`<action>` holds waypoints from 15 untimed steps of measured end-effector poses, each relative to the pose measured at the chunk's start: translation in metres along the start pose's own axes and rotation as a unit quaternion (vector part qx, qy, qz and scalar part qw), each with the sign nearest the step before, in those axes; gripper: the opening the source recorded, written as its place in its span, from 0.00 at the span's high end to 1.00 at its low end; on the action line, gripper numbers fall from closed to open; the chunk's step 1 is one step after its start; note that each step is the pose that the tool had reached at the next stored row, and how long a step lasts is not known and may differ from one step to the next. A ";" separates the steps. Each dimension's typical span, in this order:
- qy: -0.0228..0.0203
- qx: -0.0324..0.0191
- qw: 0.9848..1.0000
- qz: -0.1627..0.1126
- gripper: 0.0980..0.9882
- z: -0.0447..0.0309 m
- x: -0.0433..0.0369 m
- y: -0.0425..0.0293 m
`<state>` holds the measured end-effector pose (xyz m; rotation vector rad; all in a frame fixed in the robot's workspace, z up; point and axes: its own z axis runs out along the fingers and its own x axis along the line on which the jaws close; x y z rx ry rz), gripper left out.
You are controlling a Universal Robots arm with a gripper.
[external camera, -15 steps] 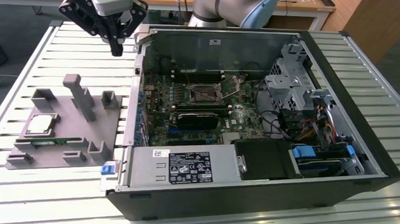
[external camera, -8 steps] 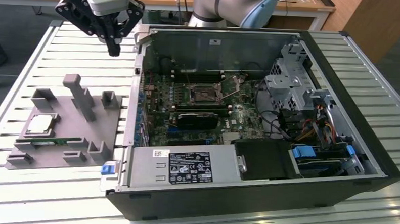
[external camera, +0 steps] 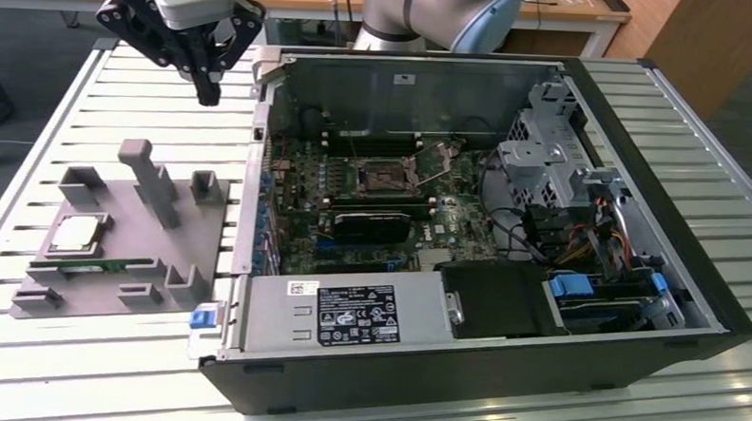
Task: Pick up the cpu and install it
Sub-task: 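Reach for the cpu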
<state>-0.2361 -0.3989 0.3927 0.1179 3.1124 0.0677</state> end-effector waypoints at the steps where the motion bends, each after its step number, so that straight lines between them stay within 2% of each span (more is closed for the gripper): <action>1: 0.000 0.000 1.000 0.000 0.99 0.0000 0.0007 0.0000; 15: 0.000 0.000 1.000 0.000 0.99 -0.0003 0.0106 -0.0008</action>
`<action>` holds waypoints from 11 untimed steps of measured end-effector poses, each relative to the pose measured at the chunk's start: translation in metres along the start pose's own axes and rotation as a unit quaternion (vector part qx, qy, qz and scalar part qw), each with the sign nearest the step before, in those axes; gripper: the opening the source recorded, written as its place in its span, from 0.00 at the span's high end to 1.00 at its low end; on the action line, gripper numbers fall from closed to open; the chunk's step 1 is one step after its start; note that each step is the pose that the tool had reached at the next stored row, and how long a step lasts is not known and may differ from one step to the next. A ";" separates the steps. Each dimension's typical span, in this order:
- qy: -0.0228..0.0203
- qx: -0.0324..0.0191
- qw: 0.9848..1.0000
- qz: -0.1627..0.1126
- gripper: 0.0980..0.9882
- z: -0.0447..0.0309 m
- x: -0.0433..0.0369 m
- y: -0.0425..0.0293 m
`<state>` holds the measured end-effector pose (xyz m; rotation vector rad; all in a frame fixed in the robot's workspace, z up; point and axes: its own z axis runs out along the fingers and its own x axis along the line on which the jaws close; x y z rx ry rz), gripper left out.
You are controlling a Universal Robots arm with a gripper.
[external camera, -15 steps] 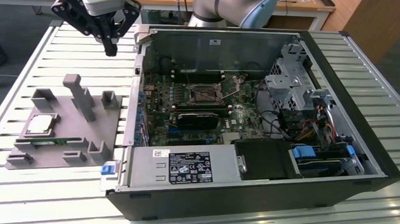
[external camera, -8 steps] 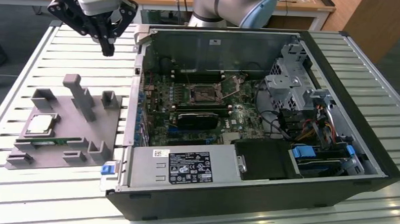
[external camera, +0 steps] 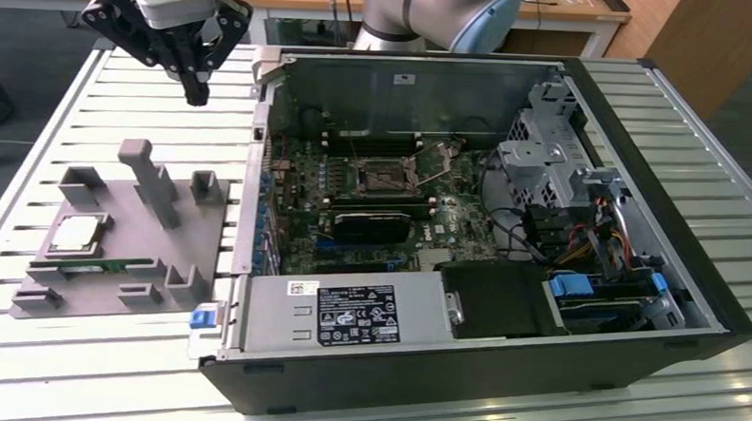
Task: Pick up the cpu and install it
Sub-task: 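Reach for the cpu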
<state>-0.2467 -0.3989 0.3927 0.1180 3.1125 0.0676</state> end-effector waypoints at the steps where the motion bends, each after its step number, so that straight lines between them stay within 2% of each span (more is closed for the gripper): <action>1: 0.000 0.000 1.000 0.000 0.99 0.0000 0.0008 -0.0001; 11: 0.000 0.000 1.000 0.000 0.99 -0.0002 0.0073 -0.0005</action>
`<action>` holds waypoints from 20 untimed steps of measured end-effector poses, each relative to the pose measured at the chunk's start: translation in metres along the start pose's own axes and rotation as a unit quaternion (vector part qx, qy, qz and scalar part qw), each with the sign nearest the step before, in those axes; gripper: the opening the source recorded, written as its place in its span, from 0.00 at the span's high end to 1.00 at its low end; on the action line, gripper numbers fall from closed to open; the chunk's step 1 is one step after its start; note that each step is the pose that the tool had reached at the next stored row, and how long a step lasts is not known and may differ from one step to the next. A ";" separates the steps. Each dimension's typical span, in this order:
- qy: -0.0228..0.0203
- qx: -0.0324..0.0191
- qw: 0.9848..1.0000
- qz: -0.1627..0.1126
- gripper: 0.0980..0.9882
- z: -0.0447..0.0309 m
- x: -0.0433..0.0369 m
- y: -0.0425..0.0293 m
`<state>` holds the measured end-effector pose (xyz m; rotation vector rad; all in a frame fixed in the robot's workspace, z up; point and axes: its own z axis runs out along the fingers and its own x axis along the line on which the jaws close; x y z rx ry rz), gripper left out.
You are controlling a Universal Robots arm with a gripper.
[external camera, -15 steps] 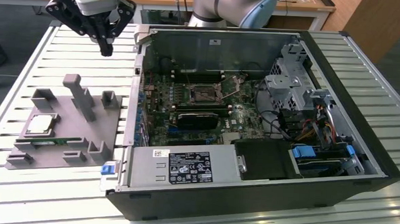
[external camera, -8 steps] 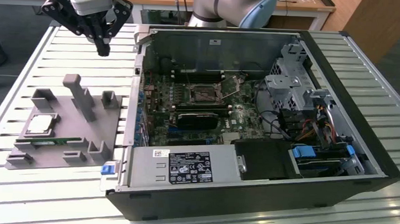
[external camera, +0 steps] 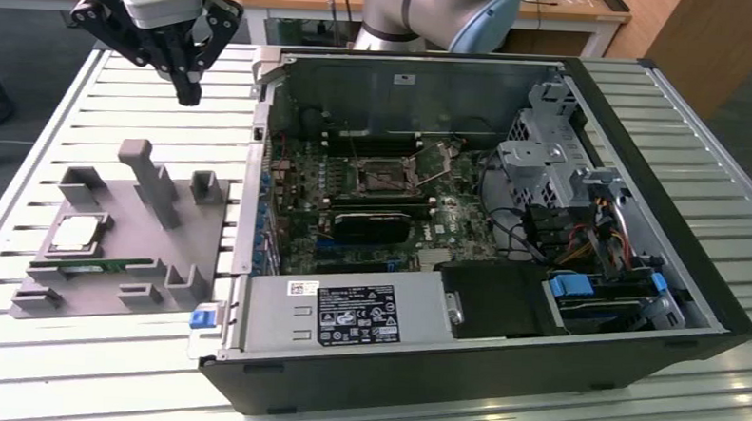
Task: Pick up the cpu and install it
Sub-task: 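Reach for the cpu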
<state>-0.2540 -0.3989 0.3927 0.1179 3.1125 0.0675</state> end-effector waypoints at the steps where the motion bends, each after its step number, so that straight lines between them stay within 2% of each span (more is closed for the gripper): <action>1: 0.000 0.000 1.000 0.000 0.99 0.0000 0.0007 -0.0001; 20: 0.000 0.000 1.000 0.000 0.99 -0.0003 0.0142 -0.0011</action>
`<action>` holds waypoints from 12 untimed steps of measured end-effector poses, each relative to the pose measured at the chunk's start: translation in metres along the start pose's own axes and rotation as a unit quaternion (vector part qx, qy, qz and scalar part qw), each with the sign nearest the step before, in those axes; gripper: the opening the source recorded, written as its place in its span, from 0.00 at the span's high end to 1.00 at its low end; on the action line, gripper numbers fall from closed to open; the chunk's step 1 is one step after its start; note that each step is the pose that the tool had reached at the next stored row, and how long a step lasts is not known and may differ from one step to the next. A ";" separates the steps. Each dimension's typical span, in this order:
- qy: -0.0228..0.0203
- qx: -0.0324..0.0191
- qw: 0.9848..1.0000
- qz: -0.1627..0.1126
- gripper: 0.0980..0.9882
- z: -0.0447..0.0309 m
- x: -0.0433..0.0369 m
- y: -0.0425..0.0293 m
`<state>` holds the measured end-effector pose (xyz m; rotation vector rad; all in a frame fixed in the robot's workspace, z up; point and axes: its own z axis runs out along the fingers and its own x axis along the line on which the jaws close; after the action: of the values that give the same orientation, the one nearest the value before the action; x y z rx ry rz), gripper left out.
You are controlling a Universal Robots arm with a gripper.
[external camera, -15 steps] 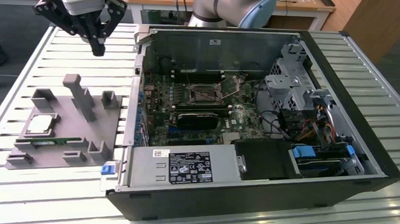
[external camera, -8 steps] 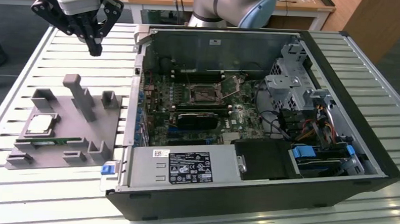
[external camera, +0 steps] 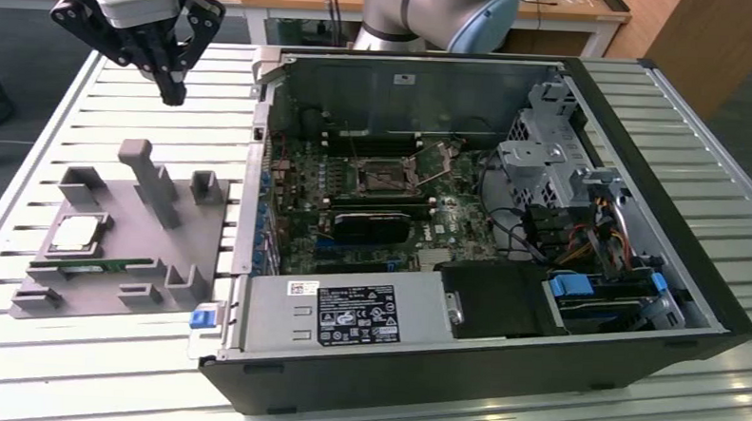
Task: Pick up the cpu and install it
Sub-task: 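Reach for the cpu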
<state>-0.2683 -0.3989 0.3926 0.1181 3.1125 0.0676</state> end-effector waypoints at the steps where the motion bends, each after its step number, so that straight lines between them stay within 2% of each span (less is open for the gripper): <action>1: 0.000 0.000 1.000 0.000 0.99 0.0000 0.0007 -0.0001; 12: 0.000 0.000 1.000 0.000 0.99 -0.0002 0.0079 -0.0006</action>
<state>-0.2762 -0.3989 0.3925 0.1179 3.1125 0.0677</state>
